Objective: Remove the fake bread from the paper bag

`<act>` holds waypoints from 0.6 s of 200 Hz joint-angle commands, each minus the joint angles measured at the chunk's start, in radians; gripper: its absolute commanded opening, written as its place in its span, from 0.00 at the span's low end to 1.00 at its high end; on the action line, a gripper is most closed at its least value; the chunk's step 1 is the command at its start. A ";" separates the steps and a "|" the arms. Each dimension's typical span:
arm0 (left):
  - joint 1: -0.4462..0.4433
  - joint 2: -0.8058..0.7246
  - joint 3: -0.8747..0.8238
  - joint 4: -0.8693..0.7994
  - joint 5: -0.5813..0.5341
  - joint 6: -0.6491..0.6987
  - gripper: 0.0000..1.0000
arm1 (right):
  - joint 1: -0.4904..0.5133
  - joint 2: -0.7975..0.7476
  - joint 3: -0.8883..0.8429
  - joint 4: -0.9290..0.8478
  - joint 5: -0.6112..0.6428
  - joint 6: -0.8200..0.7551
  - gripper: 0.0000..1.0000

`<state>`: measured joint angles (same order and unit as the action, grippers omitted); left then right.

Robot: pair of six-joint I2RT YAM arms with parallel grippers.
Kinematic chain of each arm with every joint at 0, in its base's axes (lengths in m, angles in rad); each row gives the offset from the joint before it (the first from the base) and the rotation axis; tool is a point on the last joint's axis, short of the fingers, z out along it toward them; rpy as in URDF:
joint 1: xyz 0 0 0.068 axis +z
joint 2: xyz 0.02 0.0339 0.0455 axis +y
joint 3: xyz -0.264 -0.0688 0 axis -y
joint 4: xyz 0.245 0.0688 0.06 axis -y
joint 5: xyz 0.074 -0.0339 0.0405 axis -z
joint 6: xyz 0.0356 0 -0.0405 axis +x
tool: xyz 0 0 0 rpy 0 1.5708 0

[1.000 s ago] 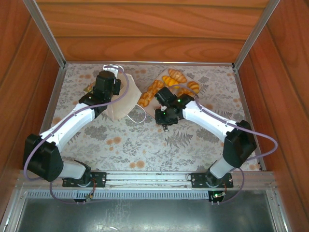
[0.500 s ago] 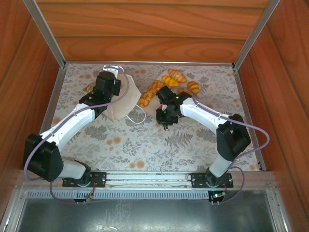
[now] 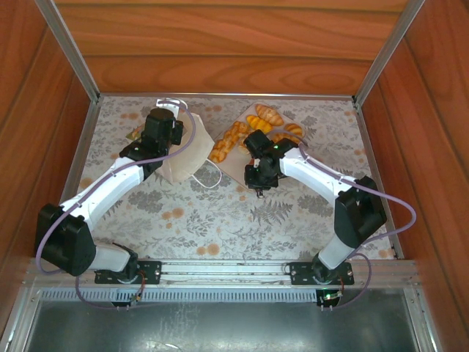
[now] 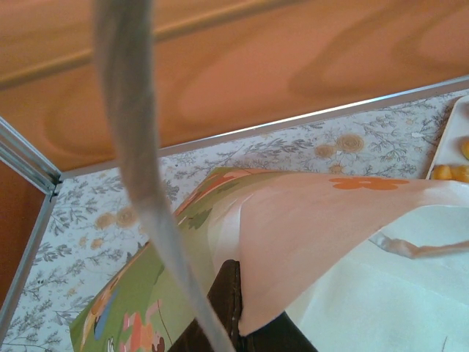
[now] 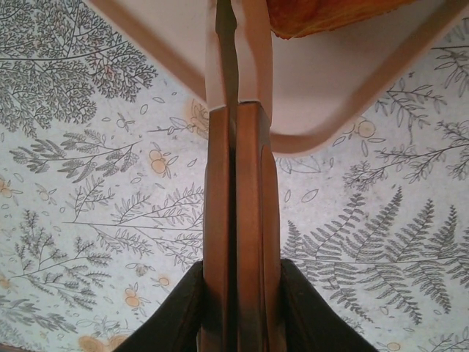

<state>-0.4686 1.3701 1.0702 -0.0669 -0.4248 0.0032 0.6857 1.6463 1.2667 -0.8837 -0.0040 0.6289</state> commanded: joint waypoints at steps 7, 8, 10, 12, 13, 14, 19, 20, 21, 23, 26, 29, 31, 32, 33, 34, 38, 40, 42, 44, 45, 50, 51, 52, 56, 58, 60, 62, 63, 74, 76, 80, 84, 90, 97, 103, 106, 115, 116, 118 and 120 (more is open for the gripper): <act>0.005 -0.025 -0.003 0.026 -0.008 0.003 0.00 | -0.012 -0.006 0.002 -0.025 0.061 -0.039 0.10; 0.005 -0.025 -0.003 0.026 -0.008 0.003 0.00 | -0.011 -0.004 0.004 -0.025 0.063 -0.040 0.10; 0.005 -0.025 -0.003 0.026 -0.008 0.004 0.00 | -0.012 -0.003 0.005 -0.026 0.064 -0.041 0.10; 0.005 -0.025 -0.003 0.026 -0.008 0.004 0.00 | -0.013 -0.001 0.007 -0.026 0.065 -0.044 0.10; 0.005 -0.024 -0.004 0.026 -0.008 0.004 0.00 | -0.013 -0.001 0.007 -0.025 0.066 -0.045 0.10; 0.005 -0.024 -0.004 0.026 -0.008 0.005 0.00 | -0.014 0.000 0.008 -0.024 0.067 -0.045 0.10; 0.006 -0.023 -0.004 0.026 -0.006 0.007 0.00 | -0.014 0.004 0.011 -0.024 0.069 -0.048 0.10; 0.005 -0.023 -0.004 0.026 -0.005 0.008 0.00 | -0.015 0.005 0.011 -0.024 0.070 -0.049 0.10; 0.005 -0.023 -0.003 0.026 -0.005 0.009 0.00 | -0.015 0.005 0.012 -0.024 0.070 -0.049 0.10; 0.005 -0.023 -0.003 0.026 -0.004 0.010 0.00 | -0.015 0.008 0.013 -0.024 0.070 -0.049 0.10; 0.006 -0.023 -0.004 0.026 0.000 0.013 0.00 | -0.016 0.008 0.015 -0.024 0.069 -0.049 0.10; 0.005 -0.023 -0.004 0.026 0.003 0.016 0.00 | -0.017 0.008 0.018 -0.026 0.065 -0.050 0.11; 0.006 -0.023 -0.004 0.026 0.006 0.018 0.00 | -0.018 0.009 0.021 -0.027 0.062 -0.050 0.11; 0.006 -0.023 -0.005 0.026 0.008 0.020 0.00 | -0.019 0.008 0.021 -0.026 0.059 -0.051 0.10; 0.006 -0.023 -0.005 0.026 0.009 0.022 0.00 | -0.019 0.008 0.022 -0.026 0.057 -0.052 0.11; 0.005 -0.023 -0.005 0.026 0.011 0.024 0.00 | -0.019 0.008 0.023 -0.026 0.055 -0.053 0.11; 0.005 -0.023 -0.006 0.026 0.018 0.030 0.00 | -0.020 0.008 0.027 -0.026 0.045 -0.054 0.11; 0.005 -0.022 -0.006 0.026 0.020 0.034 0.00 | -0.020 0.008 0.028 -0.026 0.040 -0.055 0.11; 0.005 -0.022 -0.006 0.026 0.024 0.037 0.00 | -0.020 0.008 0.029 -0.026 0.036 -0.055 0.11; 0.005 -0.022 -0.006 0.026 0.027 0.041 0.00 | -0.021 0.009 0.030 -0.026 0.031 -0.056 0.12; 0.005 -0.022 -0.006 0.026 0.028 0.042 0.00 | -0.021 0.009 0.030 -0.026 0.028 -0.056 0.12; 0.006 -0.022 -0.004 0.026 0.035 0.049 0.00 | -0.021 0.005 0.031 -0.025 0.017 -0.054 0.12; 0.006 -0.022 -0.004 0.026 0.037 0.050 0.00 | -0.021 0.004 0.032 -0.025 0.015 -0.054 0.13; 0.006 -0.022 -0.006 0.026 0.038 0.052 0.00 | -0.021 0.003 0.031 -0.025 0.013 -0.054 0.13; 0.006 -0.022 -0.007 0.026 0.044 0.057 0.00 | -0.021 -0.004 0.032 -0.025 0.004 -0.054 0.13; 0.005 -0.022 -0.007 0.026 0.045 0.059 0.00 | -0.021 -0.007 0.032 -0.024 0.001 -0.053 0.13; 0.005 -0.022 -0.008 0.026 0.048 0.061 0.00 | -0.021 -0.010 0.032 -0.024 -0.005 -0.052 0.13; 0.005 -0.022 -0.008 0.026 0.049 0.063 0.00 | -0.021 -0.014 0.032 -0.026 -0.010 -0.052 0.13; 0.005 -0.022 -0.009 0.026 0.051 0.064 0.00 | -0.021 -0.016 0.033 -0.026 -0.011 -0.051 0.14; 0.005 -0.022 -0.010 0.026 0.063 0.072 0.00 | -0.021 -0.042 0.033 -0.029 -0.039 -0.049 0.14; 0.005 -0.022 -0.009 0.026 0.065 0.071 0.00 | -0.021 -0.050 0.031 -0.029 -0.043 -0.049 0.14; 0.005 -0.020 -0.010 0.026 0.068 0.073 0.00 | -0.021 -0.063 0.033 -0.029 -0.052 -0.047 0.15; 0.005 -0.019 -0.009 0.026 0.070 0.074 0.00 | -0.021 -0.076 0.032 -0.029 -0.059 -0.045 0.15; 0.005 -0.016 -0.009 0.026 0.071 0.076 0.00 | -0.021 -0.095 0.030 -0.028 -0.074 -0.042 0.17; 0.005 -0.013 -0.006 0.026 0.075 0.077 0.00 | -0.021 -0.119 0.030 -0.025 -0.096 -0.039 0.18; 0.005 -0.009 -0.003 0.026 0.076 0.077 0.00 | -0.021 -0.141 0.028 -0.021 -0.117 -0.034 0.18; 0.005 -0.008 -0.003 0.026 0.077 0.076 0.00 | -0.021 -0.151 0.027 -0.018 -0.126 -0.030 0.18; 0.005 -0.002 0.002 0.024 0.080 0.078 0.00 | -0.021 -0.184 0.024 -0.010 -0.156 -0.025 0.19; 0.006 -0.002 0.002 0.025 0.080 0.077 0.00 | -0.021 -0.187 0.023 -0.009 -0.160 -0.023 0.19; 0.006 -0.001 0.003 0.024 0.082 0.077 0.00 | -0.021 -0.194 0.022 -0.006 -0.170 -0.022 0.19; 0.005 0.001 0.005 0.024 0.081 0.077 0.00 | -0.020 -0.201 0.021 -0.003 -0.177 -0.018 0.19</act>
<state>-0.4683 1.3685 1.0676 -0.0669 -0.3676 0.0620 0.6724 1.5543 1.2709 -0.8936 -0.0711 0.5892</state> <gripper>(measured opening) 0.049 0.255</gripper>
